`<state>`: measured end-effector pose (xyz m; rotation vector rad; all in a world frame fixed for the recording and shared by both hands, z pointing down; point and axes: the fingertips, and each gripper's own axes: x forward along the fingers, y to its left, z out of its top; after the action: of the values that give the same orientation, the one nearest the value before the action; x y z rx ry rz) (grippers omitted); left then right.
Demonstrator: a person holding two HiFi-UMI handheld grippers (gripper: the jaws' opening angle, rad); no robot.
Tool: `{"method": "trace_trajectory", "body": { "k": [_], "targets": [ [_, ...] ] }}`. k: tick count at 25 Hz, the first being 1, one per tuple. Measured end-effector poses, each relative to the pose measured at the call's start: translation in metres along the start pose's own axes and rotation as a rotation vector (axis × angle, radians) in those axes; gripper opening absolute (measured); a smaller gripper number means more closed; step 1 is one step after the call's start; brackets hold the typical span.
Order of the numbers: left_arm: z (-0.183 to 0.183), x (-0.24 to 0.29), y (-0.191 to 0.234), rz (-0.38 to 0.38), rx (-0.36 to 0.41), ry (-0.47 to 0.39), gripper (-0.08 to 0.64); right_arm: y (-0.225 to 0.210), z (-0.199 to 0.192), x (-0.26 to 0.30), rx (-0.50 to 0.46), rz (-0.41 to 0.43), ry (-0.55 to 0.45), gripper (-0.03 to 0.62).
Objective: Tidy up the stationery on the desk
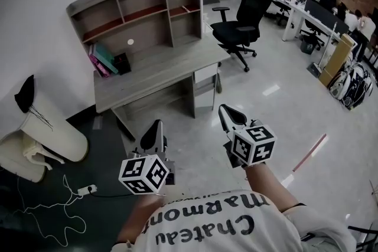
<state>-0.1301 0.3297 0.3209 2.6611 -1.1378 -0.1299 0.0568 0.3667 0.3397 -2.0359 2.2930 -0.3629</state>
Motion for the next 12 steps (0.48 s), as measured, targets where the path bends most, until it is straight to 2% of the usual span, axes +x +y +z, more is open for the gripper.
{"method": "trace_trajectory", "body": {
  "k": [5, 12],
  "targets": [
    [0.004, 0.010, 0.034, -0.001, 0.026, 0.012, 0.015, 0.010, -0.008, 0.030, 0.019, -0.012, -0.010, 0.011],
    [-0.015, 0.010, 0.074, 0.027, -0.048, 0.072, 0.015, 0.016, -0.033, 0.058, 0.038, -0.019, 0.083, 0.011]
  ]
}}
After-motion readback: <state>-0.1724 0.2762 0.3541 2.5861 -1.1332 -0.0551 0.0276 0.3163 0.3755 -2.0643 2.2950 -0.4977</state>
